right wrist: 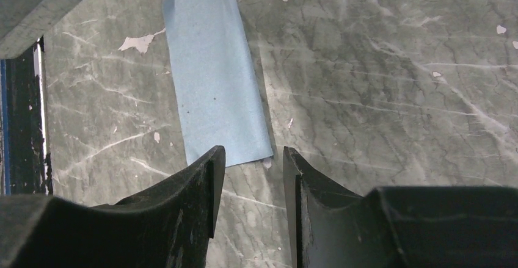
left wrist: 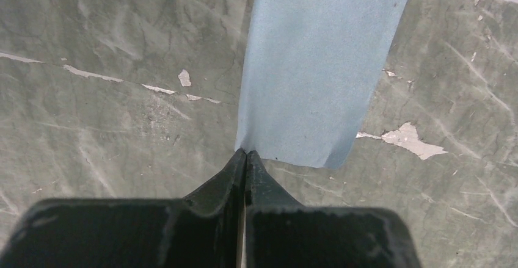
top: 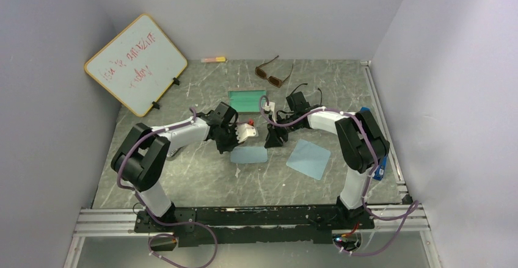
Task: Organize the sunglasses
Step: Fold the glasses cleaning cloth at the center of the board, then pick up the glasses cleaning cloth from the center of the board.
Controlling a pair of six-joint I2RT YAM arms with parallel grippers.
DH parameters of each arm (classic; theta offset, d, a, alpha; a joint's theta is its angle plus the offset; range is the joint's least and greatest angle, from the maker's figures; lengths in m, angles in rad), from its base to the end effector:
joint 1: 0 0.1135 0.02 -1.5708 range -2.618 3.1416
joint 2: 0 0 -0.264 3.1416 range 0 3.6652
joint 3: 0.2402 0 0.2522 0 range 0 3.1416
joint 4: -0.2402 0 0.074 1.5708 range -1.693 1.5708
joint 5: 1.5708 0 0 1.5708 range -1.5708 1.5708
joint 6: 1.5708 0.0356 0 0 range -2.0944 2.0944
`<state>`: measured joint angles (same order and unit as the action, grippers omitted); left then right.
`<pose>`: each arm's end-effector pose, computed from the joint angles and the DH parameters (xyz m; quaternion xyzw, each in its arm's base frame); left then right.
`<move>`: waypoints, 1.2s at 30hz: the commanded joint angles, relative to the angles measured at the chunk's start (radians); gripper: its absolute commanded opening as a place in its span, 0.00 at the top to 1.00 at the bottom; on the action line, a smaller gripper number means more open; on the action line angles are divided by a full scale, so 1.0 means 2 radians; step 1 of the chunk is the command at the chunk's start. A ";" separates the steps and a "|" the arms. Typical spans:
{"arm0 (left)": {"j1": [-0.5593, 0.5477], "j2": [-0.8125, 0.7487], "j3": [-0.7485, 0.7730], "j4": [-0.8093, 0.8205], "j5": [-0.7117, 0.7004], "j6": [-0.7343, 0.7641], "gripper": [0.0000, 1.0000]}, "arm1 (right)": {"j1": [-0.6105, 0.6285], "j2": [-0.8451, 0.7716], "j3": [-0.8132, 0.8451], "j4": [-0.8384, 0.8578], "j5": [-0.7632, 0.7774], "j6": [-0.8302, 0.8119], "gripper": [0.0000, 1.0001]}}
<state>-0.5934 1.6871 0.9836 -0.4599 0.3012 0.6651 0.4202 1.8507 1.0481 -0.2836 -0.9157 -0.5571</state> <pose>0.2586 -0.1872 0.1638 0.5944 0.7649 -0.1397 0.2051 0.3088 0.1689 0.1481 -0.5024 0.7191 0.4134 0.2441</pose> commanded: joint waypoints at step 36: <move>0.041 0.022 0.054 -0.041 0.106 -0.009 0.43 | 0.002 0.031 0.028 0.028 0.013 0.060 0.54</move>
<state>-0.5091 1.7123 1.0576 -0.5034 0.4377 0.6353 0.4202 1.8988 1.0664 -0.2443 -0.8894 -0.4442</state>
